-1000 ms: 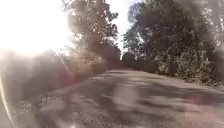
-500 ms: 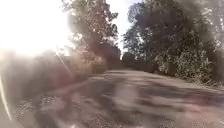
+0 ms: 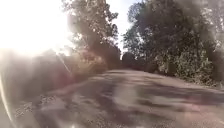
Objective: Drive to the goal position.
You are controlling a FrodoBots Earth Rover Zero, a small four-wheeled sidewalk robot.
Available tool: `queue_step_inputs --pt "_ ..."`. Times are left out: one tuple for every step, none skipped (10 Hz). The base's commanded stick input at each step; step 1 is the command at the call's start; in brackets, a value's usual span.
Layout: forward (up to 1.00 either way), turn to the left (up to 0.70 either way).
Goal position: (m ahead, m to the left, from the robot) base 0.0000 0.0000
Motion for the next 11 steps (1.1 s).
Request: queue_step_inputs --pt "0.05 0.0" --pt "0.05 0.0" --pt "0.06 0.0" --pt "0.05 0.0" --pt "0.06 0.0" --pt "0.05 0.0" --pt "0.05 0.0" --pt "0.06 0.0" --pt "0.05 0.0" --pt "0.06 0.0" --pt "0.06 0.0"
